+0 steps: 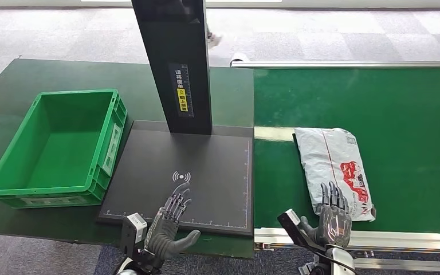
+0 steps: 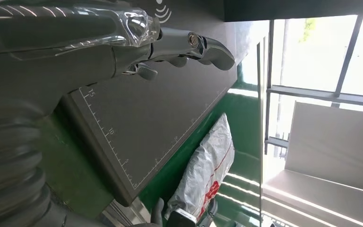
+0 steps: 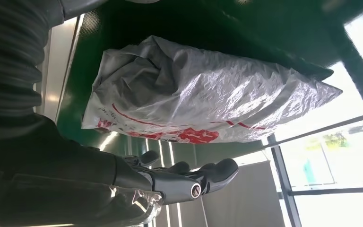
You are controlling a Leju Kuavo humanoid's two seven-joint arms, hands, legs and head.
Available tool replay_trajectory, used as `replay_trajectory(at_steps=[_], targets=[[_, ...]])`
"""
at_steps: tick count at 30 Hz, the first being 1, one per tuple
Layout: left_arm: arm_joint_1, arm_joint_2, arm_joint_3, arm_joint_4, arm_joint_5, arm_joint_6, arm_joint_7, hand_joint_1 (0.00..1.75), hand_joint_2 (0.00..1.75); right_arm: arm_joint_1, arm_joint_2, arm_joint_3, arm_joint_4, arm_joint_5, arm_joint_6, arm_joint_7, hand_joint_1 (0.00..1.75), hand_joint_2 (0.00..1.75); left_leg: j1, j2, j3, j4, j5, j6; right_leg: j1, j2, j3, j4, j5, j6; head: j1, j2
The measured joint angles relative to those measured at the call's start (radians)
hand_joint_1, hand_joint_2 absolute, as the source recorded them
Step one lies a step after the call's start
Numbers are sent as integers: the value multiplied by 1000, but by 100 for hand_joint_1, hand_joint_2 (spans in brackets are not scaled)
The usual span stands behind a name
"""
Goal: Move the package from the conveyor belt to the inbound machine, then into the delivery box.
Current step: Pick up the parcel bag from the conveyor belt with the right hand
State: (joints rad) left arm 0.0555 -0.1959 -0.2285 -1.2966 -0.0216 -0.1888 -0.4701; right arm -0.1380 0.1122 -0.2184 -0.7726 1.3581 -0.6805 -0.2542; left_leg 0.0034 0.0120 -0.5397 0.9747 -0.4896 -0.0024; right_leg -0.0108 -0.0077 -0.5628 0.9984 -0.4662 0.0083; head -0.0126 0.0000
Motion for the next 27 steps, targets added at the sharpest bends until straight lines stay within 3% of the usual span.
replay_trajectory(at_steps=[7,25,26,27], targets=[[0,6,1,-1,3,5,0,0,175,-19,-23,2,54,-8,-8,50,0,175,0,0,0,0,0,0,0,0,0,0,0,0,0,0],[37,6,11,-46,5,17,10,0,175,-25,-40,-62,94,-10,-8,31,0,175,0,0,0,0,0,0,0,0,0,0,0,0,0,0],[38,6,11,-48,5,17,10,0,175,-25,-40,-64,94,-7,-8,31,3,175,0,0,0,0,0,0,0,0,0,0,0,0,0,0],[39,6,11,-50,5,17,10,0,175,-25,-40,-66,94,-3,-8,31,45,175,0,0,1,0,0,0,0,0,0,0,0,0,0,0]])
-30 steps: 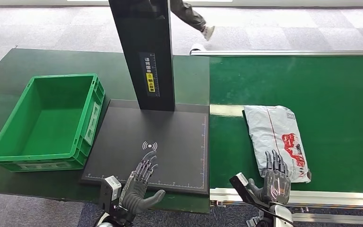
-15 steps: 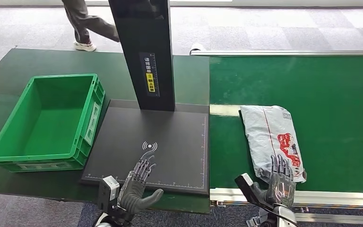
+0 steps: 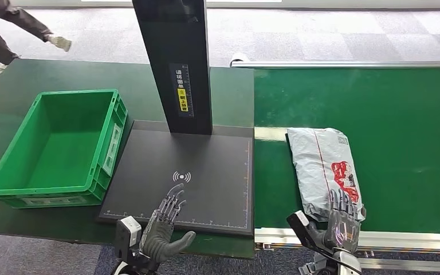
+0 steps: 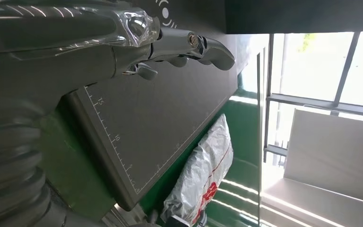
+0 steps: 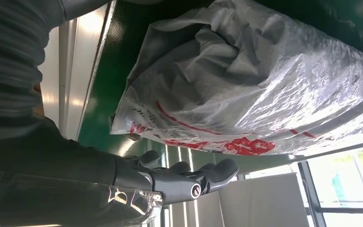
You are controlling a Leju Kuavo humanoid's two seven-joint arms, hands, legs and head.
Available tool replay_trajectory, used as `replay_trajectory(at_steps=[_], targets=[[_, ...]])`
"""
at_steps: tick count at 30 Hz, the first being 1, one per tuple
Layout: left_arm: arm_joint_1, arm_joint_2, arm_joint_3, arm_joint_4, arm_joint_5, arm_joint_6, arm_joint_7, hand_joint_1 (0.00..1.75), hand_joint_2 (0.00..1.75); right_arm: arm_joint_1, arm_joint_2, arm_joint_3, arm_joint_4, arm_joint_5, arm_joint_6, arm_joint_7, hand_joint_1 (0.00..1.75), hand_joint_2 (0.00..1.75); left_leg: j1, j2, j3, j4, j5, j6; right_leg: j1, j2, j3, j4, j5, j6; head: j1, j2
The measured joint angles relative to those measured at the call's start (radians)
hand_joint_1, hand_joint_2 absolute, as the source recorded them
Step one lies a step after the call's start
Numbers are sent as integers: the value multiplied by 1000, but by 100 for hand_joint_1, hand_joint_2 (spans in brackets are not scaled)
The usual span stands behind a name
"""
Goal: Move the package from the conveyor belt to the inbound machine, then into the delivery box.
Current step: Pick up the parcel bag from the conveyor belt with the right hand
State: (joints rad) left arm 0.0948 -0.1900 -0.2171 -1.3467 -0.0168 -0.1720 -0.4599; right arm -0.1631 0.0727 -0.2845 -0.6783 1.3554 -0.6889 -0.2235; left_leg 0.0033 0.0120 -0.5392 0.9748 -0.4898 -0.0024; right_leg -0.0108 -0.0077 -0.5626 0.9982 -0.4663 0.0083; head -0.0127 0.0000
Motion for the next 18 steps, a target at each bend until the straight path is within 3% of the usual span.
replay_trajectory(at_steps=[3,18], targets=[[3,0,0,-5,0,0,1,0,175,0,1,-5,2,5,0,0,174,175,0,0,0,0,0,0,0,0,0,0,0,0,0,0],[20,0,3,-28,0,0,6,0,175,6,10,-27,30,-7,0,-33,175,175,0,0,0,0,0,0,0,0,0,0,0,0,0,0]])
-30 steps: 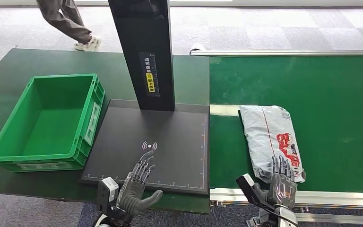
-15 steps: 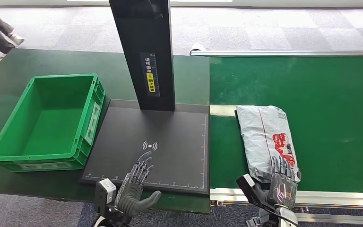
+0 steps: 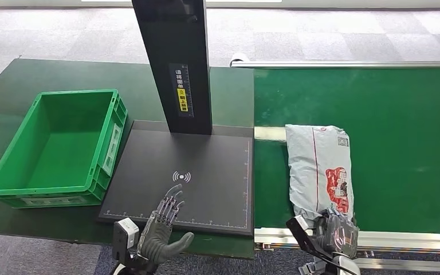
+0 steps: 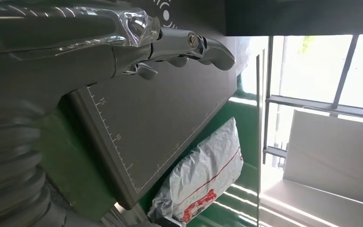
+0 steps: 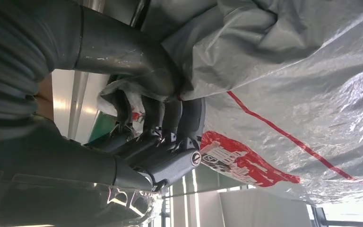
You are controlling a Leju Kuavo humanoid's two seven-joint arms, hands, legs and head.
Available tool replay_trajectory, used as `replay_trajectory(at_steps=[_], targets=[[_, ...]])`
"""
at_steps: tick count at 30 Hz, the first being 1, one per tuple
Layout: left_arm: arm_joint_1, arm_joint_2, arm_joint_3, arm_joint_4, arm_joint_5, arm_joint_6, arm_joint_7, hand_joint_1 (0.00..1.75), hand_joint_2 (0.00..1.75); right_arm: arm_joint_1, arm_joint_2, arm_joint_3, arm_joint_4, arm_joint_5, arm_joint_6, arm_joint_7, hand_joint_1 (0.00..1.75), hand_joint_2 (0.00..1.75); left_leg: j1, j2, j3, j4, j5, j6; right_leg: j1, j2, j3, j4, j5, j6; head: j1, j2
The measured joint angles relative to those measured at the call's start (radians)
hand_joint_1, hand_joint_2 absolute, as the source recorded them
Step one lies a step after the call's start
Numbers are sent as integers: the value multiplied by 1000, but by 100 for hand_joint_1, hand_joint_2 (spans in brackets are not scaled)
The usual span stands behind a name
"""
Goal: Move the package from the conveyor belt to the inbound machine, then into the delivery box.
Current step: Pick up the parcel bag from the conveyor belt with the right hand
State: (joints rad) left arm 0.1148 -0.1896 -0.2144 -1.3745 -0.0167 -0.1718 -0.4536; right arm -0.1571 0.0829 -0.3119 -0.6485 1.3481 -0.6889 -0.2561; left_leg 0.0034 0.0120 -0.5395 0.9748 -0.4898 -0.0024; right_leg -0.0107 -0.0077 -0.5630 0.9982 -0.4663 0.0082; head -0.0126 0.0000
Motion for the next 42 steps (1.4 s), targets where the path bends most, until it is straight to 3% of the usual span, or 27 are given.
replay_trajectory(at_steps=[11,15,22,26,28,31,36,42], targets=[[2,0,0,-4,-1,-3,2,0,175,10,17,-13,0,-35,0,-47,175,175,0,0,0,0,0,0,0,0,0,0,0,0,0,0],[-1,0,1,-4,-1,-3,1,0,175,26,45,-12,-25,-125,11,-123,175,175,0,0,0,0,0,0,0,0,0,0,0,0,0,0],[-5,-1,6,-3,0,-1,-6,0,175,119,119,64,-251,-296,134,-169,175,175,0,0,0,0,0,0,0,0,0,0,0,0,0,0],[-6,-1,14,-3,-7,1,-27,0,175,198,131,140,-490,-585,306,-208,175,175,0,0,-1,0,0,0,0,0,0,0,0,0,0,0],[-8,0,17,-3,-12,4,-39,0,175,228,130,182,-626,-688,389,-195,175,175,0,0,-1,0,0,0,0,0,-1,0,0,0,0,0],[-11,0,21,-2,-13,6,-45,0,175,254,128,220,-771,-729,429,-180,175,175,0,0,0,0,0,0,0,0,-1,0,0,0,0,0],[-14,1,29,-2,-21,27,-67,0,175,281,115,259,-900,-797,465,-226,175,175,0,0,-1,0,0,0,0,0,0,0,0,0,0,0],[-39,10,85,-12,-59,66,-99,0,175,262,65,333,-1050,-994,615,-246,175,175,0,0,0,0,0,0,0,0,0,0,0,0,0,0]])
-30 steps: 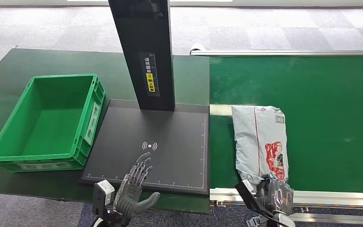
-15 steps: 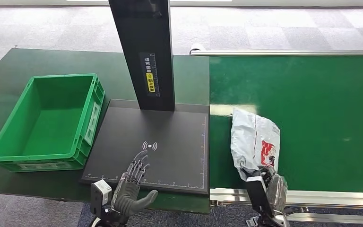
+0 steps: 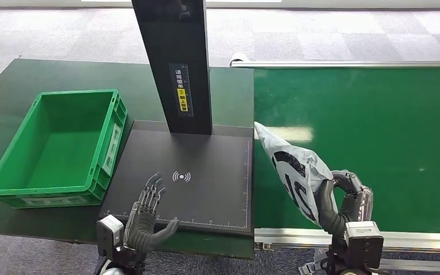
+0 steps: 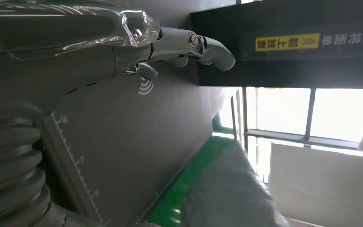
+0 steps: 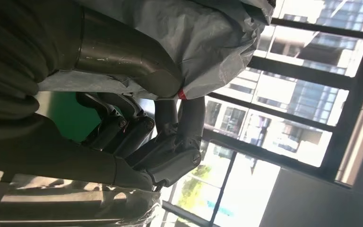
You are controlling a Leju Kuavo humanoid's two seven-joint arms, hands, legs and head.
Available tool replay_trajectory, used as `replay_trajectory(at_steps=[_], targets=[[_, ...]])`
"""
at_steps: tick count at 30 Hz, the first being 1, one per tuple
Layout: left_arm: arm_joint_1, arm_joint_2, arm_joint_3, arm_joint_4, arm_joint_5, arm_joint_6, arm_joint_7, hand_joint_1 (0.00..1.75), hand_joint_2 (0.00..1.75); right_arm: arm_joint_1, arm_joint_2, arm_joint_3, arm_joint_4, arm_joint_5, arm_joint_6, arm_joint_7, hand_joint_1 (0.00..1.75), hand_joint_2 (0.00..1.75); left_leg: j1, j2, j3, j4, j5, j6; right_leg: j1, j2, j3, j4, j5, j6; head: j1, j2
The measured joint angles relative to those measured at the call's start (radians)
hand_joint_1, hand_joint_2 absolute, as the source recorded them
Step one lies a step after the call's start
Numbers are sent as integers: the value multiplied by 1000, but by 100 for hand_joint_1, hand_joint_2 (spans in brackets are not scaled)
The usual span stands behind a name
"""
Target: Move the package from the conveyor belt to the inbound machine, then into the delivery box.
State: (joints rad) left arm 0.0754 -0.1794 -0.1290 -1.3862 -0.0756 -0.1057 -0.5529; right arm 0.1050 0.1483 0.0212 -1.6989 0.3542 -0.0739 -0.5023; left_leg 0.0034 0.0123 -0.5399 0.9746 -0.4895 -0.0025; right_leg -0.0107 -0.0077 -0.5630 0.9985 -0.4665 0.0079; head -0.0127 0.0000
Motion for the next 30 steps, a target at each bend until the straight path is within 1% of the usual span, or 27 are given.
replay_trajectory(at_steps=[5,9,12,15,19,22,25,29,30], targets=[[-23,9,51,-32,-27,8,-6,0,175,-62,-34,60,-68,-72,51,0,175,175,0,0,1,0,0,0,0,0,1,0,0,0,0,0],[-46,14,81,-51,-45,16,-6,0,175,-145,-57,122,-64,-155,139,44,175,175,0,0,0,0,1,0,0,0,1,0,0,0,0,0],[-67,16,96,-59,-53,23,-6,0,175,-226,-61,188,-16,-209,183,75,175,175,0,0,1,0,1,0,0,0,1,0,1,0,0,0],[-81,16,103,-61,-57,24,-6,0,175,-290,-60,246,39,-234,193,87,175,175,0,0,1,0,2,-1,0,0,1,1,1,0,0,0],[-89,17,112,-61,-57,24,-6,0,175,-328,-61,287,79,-247,197,92,175,175,0,0,0,0,2,-1,0,0,0,1,1,0,0,0],[-96,17,117,-61,-58,28,-6,0,175,-355,-57,315,115,-284,227,107,175,175,0,0,-1,0,2,-1,0,0,0,1,1,0,0,0],[-109,21,118,-61,-57,37,-6,0,175,-401,-44,362,184,-335,254,121,175,175,0,0,-1,0,2,-1,0,0,0,1,1,0,0,0],[-130,29,119,-60,-51,45,-4,0,175,-462,-24,437,304,-386,263,134,175,175,1,0,0,0,2,-1,1,0,0,1,1,-1,0,0],[-135,31,119,-59,-50,46,-3,0,175,-472,-18,452,335,-395,263,138,131,175,1,0,0,0,2,-2,1,0,0,1,1,-1,0,0]])
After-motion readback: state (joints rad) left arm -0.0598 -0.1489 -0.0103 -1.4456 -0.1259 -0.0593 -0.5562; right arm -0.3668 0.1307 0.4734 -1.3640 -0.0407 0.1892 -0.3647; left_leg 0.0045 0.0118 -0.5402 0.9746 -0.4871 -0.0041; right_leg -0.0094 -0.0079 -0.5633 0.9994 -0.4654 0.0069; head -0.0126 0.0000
